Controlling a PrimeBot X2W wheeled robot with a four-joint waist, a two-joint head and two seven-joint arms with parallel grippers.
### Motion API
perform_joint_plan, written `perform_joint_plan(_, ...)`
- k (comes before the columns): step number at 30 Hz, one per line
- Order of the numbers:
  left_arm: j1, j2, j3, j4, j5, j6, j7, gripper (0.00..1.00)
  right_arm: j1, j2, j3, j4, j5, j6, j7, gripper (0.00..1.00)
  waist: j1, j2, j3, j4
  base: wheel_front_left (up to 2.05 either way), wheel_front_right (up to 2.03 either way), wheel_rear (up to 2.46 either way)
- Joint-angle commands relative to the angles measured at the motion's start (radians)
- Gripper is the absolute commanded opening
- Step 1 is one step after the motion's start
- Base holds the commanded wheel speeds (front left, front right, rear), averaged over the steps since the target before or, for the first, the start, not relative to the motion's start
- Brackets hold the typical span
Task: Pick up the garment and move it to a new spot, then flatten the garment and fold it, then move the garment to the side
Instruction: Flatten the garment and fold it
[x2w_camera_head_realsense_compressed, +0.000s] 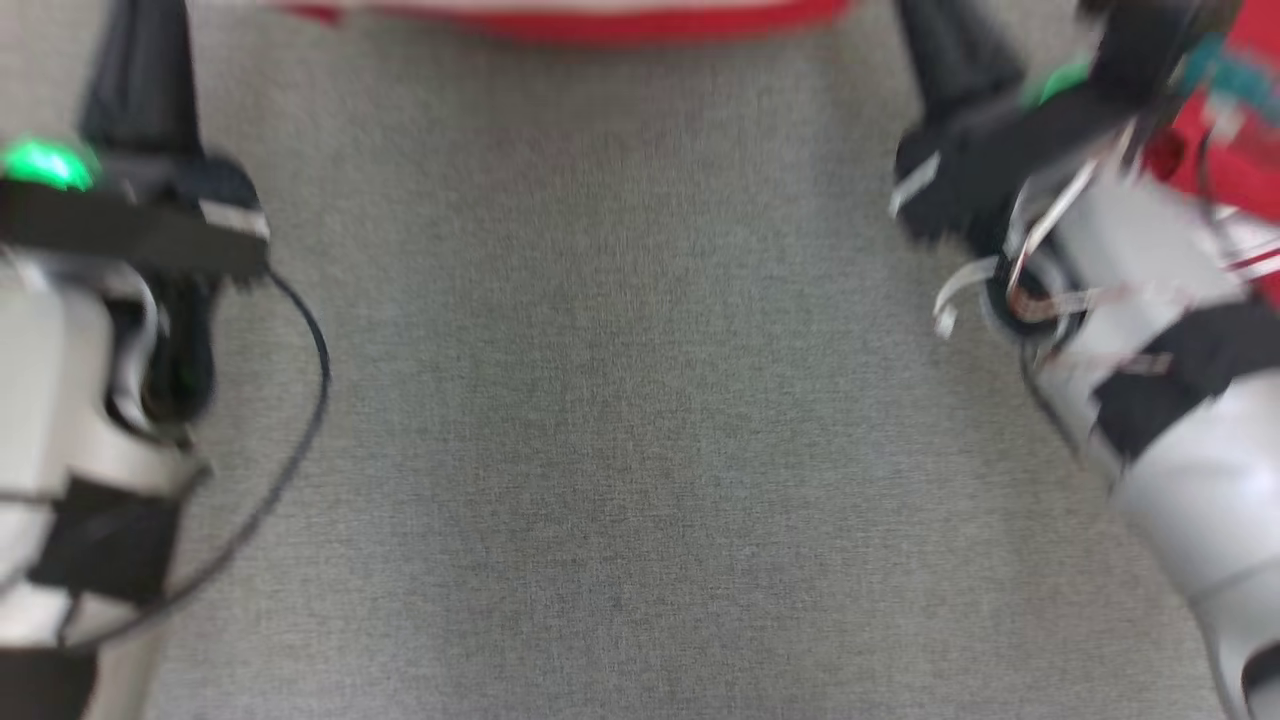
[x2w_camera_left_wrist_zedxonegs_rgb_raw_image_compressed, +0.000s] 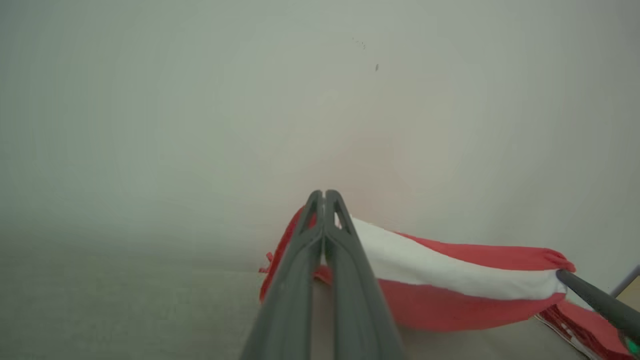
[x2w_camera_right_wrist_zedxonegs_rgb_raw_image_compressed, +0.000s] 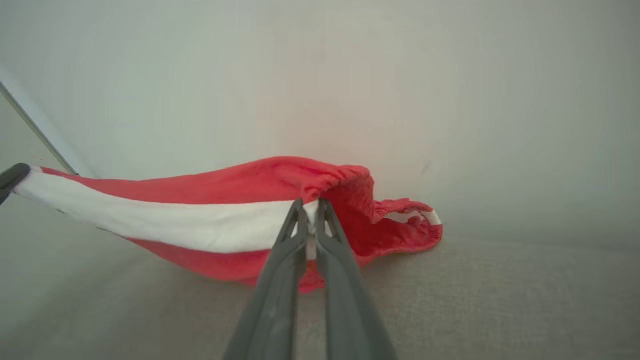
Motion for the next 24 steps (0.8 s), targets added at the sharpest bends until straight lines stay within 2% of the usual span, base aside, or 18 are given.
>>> perform_joint_plan(1,0.032,-0.001,0.007,-0.017,0.005,0.0,-0.005,0.0,0.028,-0.016,0.011,-0.013,0.002,-0.002,-0.001,0.0,0.0002,-0.0001,-0.08,0.002,0.0,0.0,0.0)
perform_joint_plan(9,0.285,-0.02,0.019,-0.104,0.061,0.0,-0.005,0.0,0.233,-0.067,0.101,-0.085,0.037,-0.002,-0.001,0.0,0.0002,-0.0001,-0.205,0.005,0.0,0.0,0.0)
perform_joint_plan(14,0.421,-0.038,0.043,-0.149,0.097,0.0,-0.004,0.0,0.331,-0.08,0.111,-0.12,0.057,-0.002,-0.001,0.0,0.0002,-0.0001,-0.276,0.004,0.0,0.0,0.0)
perform_joint_plan(24,0.64,-0.06,0.018,-0.2,0.109,0.0,-0.004,0.0,0.567,-0.129,0.083,-0.245,0.095,-0.002,-0.001,0.0,0.0002,-0.0001,-0.387,0.021,0.0,0.0,0.0)
